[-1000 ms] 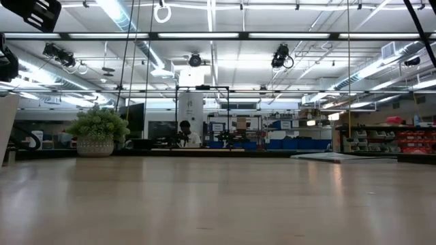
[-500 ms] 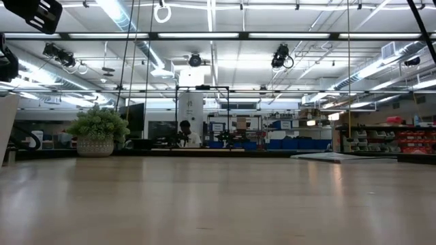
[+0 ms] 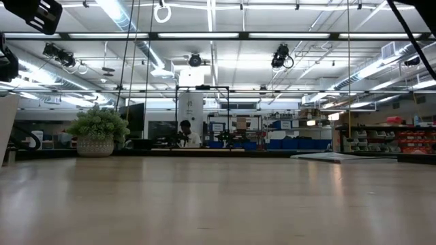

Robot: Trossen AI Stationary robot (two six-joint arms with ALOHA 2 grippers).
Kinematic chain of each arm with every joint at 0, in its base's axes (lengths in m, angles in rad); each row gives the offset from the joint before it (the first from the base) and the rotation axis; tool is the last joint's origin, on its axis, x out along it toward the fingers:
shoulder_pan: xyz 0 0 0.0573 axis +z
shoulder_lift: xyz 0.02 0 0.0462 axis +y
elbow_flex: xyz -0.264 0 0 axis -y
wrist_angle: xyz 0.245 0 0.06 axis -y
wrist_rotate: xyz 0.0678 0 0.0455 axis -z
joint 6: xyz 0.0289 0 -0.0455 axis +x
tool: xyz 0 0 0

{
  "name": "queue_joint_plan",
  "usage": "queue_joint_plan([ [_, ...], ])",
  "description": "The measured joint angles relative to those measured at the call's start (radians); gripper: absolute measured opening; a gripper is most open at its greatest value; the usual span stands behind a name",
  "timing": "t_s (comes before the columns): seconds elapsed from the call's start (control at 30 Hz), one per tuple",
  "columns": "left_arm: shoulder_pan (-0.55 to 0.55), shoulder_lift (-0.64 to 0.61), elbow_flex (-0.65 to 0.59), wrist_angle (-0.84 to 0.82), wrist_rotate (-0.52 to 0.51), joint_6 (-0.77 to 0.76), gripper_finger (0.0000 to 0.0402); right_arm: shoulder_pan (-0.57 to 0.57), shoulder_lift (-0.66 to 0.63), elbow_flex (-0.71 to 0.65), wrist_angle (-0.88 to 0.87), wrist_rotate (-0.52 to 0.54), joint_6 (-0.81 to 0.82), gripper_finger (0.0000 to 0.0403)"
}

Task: Pick and place USB-C Cables
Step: Put the black charger cable into the white bin

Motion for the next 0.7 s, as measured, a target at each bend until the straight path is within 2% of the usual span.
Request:
queue_joint_plan([
  [0.2,0.0,0.001,0.0,-0.005,0.0,-0.009,0.0172,0.012,0.107,0.017,0.045,0.035,0.001,0.0089],
  [0.33,0.0,0.002,0.0,-0.007,0.0,-0.01,0.0172,0.012,0.101,0.027,0.07,0.047,0.008,0.0089],
  [0.53,0.0,0.006,0.0,-0.007,-0.001,-0.009,0.0172,0.001,0.105,0.024,-0.013,0.082,0.008,0.0089],
  [0.7,0.0,0.006,0.0,-0.007,-0.004,-0.009,0.0172,-0.041,0.105,-0.014,-0.052,0.072,0.094,0.0089],
])
